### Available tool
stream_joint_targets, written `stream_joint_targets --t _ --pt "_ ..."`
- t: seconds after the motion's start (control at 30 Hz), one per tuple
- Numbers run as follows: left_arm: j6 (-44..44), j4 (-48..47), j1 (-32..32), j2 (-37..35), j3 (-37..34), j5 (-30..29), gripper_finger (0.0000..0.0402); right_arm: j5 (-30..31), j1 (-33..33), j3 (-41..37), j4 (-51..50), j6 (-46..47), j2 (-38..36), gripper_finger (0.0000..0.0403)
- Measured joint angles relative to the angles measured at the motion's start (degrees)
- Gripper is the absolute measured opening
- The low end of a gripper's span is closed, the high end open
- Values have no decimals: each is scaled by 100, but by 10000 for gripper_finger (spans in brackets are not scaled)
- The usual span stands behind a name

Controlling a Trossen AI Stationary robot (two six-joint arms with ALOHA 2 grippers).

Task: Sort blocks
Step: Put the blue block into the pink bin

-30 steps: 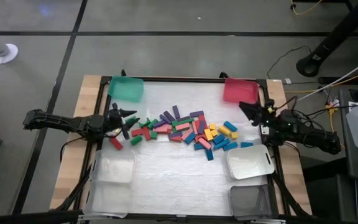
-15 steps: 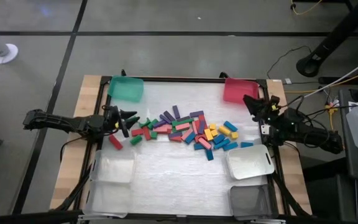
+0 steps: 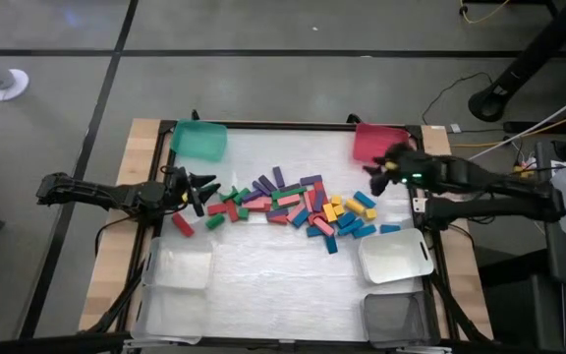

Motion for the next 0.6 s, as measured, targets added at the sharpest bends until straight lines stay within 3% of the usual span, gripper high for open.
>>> stream_joint_targets --t 0.17,0.4,0.6 --pt "-90 -3 0 -1 1 0 178 -791 0 425 -1159 88 1496 198" --pt "-170 -13 0 -1 2 0 178 -1344 -119 374 -1300 98 3023 198" --pt "-131 -19 0 0 1 0 178 -1573 -669 374 -1247 -175 3708 198"
